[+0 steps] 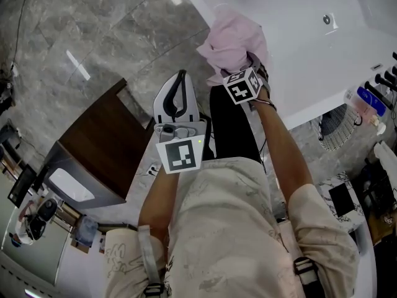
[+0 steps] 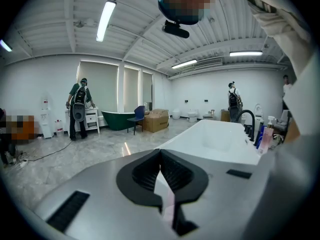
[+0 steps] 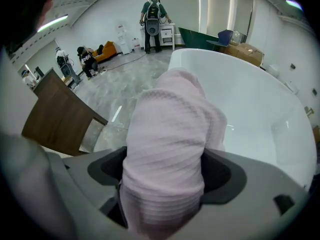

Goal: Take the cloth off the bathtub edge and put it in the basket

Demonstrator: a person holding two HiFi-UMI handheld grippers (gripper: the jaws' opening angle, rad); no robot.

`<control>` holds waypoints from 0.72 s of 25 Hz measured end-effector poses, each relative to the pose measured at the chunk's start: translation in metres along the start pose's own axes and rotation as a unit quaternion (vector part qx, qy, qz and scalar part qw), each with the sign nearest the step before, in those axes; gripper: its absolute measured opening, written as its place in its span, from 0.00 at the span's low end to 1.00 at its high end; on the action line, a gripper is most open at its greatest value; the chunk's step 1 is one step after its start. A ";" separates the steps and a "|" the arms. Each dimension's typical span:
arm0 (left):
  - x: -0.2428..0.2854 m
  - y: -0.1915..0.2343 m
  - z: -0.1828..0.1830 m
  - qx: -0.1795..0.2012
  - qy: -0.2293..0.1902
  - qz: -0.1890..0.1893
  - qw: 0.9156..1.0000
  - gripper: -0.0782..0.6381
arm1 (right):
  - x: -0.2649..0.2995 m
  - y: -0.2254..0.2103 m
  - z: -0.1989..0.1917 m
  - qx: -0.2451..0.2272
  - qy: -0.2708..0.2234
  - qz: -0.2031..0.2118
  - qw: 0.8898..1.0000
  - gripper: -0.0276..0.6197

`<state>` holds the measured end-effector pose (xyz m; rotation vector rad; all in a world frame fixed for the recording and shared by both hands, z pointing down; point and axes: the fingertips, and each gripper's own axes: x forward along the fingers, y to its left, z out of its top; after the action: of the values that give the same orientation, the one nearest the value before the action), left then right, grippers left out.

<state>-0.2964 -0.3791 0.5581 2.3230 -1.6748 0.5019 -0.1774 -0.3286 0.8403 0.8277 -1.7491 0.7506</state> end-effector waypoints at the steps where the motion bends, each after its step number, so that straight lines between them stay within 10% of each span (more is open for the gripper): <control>1: -0.001 0.000 0.000 -0.001 0.001 0.000 1.000 0.11 | 0.001 -0.001 0.000 -0.002 0.000 -0.004 1.000 0.67; 18: -0.027 0.007 0.009 -0.003 -0.018 0.001 1.000 0.11 | -0.027 -0.002 -0.008 0.016 0.005 -0.046 0.999 0.45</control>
<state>-0.3098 -0.3612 0.5392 2.3396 -1.6925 0.4571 -0.1648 -0.3183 0.8173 0.9187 -1.6813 0.7212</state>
